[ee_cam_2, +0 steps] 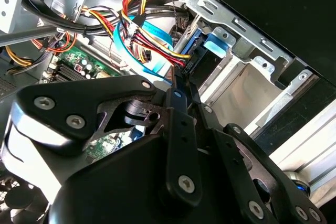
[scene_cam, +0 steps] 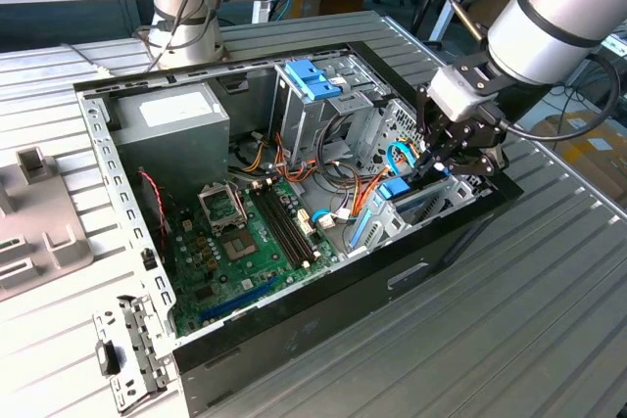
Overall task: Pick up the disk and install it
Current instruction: 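Insert the second disk wire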
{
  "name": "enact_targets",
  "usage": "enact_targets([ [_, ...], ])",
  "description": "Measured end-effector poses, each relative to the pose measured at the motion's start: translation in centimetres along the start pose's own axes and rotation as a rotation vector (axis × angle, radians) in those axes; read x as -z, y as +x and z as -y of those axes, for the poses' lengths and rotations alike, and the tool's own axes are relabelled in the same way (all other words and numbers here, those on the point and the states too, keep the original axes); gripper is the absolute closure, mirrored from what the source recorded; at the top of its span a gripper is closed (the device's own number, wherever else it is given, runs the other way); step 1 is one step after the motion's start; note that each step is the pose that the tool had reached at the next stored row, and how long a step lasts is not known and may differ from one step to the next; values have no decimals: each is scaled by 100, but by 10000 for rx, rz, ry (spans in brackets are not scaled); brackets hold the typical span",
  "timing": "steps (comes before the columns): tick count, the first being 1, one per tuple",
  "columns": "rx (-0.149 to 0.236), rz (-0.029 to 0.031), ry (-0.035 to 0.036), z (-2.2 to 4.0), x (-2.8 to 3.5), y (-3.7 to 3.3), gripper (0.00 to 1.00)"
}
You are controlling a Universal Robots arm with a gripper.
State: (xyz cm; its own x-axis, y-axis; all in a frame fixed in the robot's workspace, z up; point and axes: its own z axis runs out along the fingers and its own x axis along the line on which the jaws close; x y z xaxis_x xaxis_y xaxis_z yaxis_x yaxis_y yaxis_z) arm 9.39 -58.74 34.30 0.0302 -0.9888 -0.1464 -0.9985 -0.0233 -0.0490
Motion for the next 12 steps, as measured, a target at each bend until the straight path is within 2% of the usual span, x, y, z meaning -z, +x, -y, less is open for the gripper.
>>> enact_targets([
  [1,0,1,-1,0,-1,1,76],
  [2,-1,-2,-1,0,10,-1,76],
  [3,-1,1,-1,3,71,-10,76],
  [5,-1,6,-1,5,114,-16,76],
  [8,-1,12,-1,7,115,-38,78],
  [9,-1,15,-1,6,112,-42,84],
  [12,-4,26,-8,4,78,-39,89],
])
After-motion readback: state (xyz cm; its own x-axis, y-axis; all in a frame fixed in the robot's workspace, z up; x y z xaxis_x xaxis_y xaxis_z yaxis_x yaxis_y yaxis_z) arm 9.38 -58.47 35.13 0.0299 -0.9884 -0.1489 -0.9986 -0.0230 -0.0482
